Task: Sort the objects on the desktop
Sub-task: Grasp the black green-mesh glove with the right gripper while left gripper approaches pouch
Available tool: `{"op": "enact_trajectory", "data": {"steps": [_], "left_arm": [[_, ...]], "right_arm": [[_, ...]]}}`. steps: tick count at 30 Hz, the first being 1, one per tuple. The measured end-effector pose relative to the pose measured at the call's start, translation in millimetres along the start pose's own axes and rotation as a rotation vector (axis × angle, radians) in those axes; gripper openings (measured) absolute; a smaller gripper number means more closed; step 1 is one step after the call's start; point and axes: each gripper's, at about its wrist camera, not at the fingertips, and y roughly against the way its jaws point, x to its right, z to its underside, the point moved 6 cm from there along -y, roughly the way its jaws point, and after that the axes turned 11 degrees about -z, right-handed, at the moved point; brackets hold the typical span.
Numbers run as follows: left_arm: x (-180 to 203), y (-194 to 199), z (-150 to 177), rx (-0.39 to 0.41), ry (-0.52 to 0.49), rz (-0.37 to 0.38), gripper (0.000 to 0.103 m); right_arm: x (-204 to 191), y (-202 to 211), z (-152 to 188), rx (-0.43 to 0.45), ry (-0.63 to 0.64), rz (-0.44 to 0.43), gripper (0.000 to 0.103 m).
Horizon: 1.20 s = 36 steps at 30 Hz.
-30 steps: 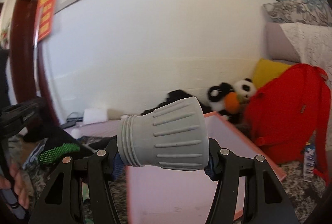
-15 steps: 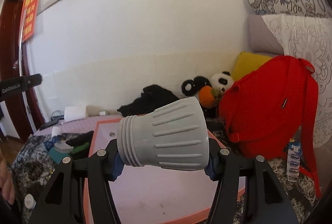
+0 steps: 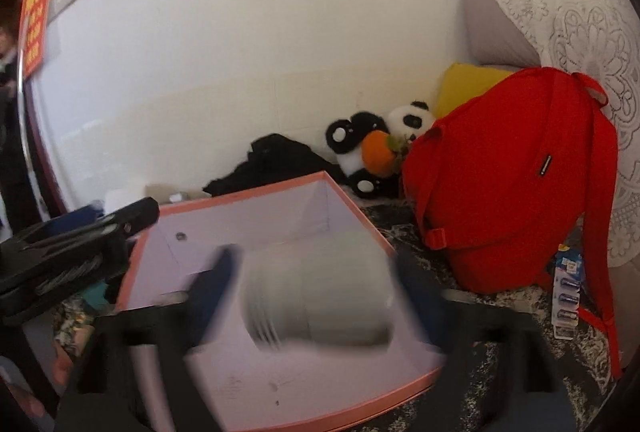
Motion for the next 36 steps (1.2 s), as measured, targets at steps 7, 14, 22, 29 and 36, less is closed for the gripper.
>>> {"op": "enact_trajectory", "data": {"steps": [7,14,22,29,36], "left_arm": [[-42,9,5,0.042,-0.031,-0.127,0.103],[-148,40,16,0.106,0.147,-0.277,0.102],[-224,69,44,0.048,0.139,-0.397,0.102],[-288,80,85,0.045,0.257,-0.455,0.102],[-307,40,126,0.020,0.271,-0.481,0.102]], "right_arm": [[-26,0,-2,0.046,0.103,0.031,0.103],[-74,2,-3,0.050,0.015,-0.253,0.103],[-157,15,21,-0.007,0.048,-0.472,0.103],[-229,20,55,-0.068,0.079,-0.565,0.103],[-269,-10,112,-0.137,0.171,-0.552,0.103]]}}
